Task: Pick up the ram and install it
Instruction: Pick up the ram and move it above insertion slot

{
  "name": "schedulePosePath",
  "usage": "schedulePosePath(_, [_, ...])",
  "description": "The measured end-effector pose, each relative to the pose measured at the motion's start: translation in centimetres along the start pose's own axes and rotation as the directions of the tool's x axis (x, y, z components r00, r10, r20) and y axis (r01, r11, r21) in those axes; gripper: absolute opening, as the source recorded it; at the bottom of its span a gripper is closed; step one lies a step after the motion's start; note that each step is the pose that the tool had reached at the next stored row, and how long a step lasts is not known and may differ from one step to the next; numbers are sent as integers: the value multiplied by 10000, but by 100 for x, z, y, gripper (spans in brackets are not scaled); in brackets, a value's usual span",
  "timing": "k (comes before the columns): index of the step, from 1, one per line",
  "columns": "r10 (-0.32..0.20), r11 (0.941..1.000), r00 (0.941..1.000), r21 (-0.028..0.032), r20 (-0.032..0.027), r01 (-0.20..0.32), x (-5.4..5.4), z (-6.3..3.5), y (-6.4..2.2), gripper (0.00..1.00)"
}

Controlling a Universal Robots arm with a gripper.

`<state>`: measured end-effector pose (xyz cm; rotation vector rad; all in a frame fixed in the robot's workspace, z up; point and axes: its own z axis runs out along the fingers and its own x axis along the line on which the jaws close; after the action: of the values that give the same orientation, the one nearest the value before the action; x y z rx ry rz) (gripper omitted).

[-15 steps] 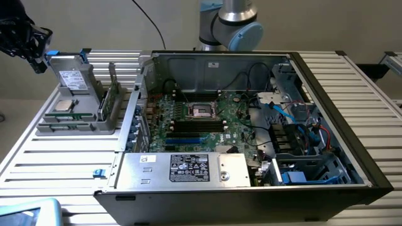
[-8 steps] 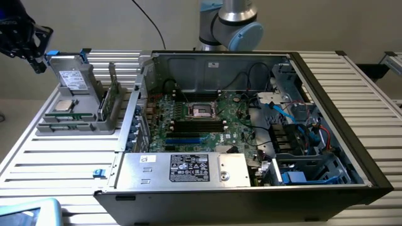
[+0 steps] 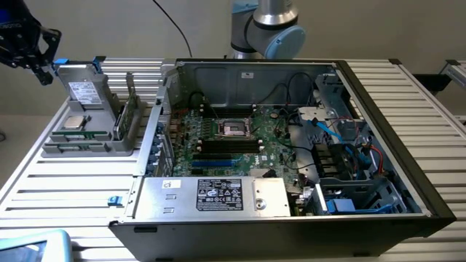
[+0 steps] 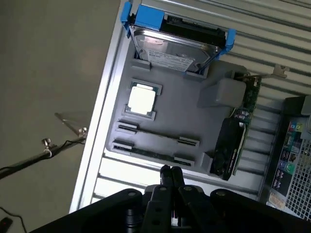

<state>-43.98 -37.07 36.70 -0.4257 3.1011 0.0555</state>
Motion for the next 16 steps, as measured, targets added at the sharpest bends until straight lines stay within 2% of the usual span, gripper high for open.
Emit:
schedulePosePath(4, [-718, 9974, 9974, -12, -24, 718, 0, 1, 0, 11])
schedulePosePath(8, [-1448, 9895, 9894, -26, -47, 1448, 0, 2, 0, 11])
schedulePosePath(12, [-2155, 9765, 9765, -41, -69, 2155, 0, 2, 0, 11])
schedulePosePath(16, [-2868, 9580, 9580, -57, -91, 2867, 0, 4, 0, 11])
